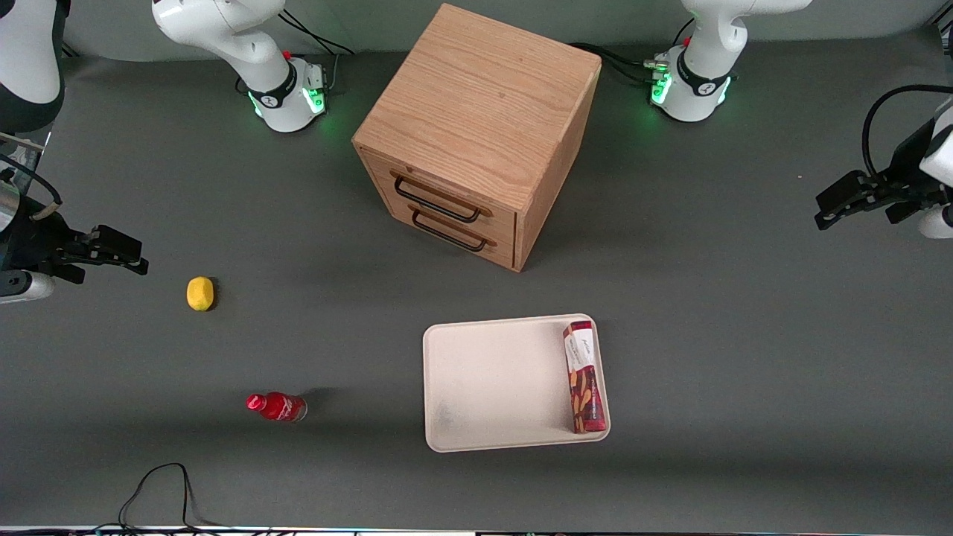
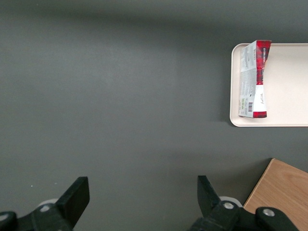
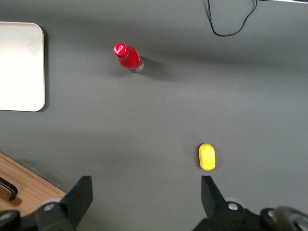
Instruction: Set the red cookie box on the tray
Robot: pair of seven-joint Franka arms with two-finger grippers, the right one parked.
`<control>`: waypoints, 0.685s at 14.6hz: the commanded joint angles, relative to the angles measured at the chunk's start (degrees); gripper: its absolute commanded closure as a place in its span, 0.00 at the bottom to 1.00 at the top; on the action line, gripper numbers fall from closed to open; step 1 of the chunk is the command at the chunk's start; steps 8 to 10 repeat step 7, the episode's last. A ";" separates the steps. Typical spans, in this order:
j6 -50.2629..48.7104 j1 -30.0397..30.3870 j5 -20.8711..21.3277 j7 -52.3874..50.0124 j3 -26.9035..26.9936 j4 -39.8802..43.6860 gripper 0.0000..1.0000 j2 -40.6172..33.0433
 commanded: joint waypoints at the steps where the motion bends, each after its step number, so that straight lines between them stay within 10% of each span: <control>1: 0.39 -2.07 0.09 -2.34 1.37 -1.35 0.00 -1.71; 10: -2.59 -1.37 -0.09 -1.64 1.20 0.23 0.00 -1.27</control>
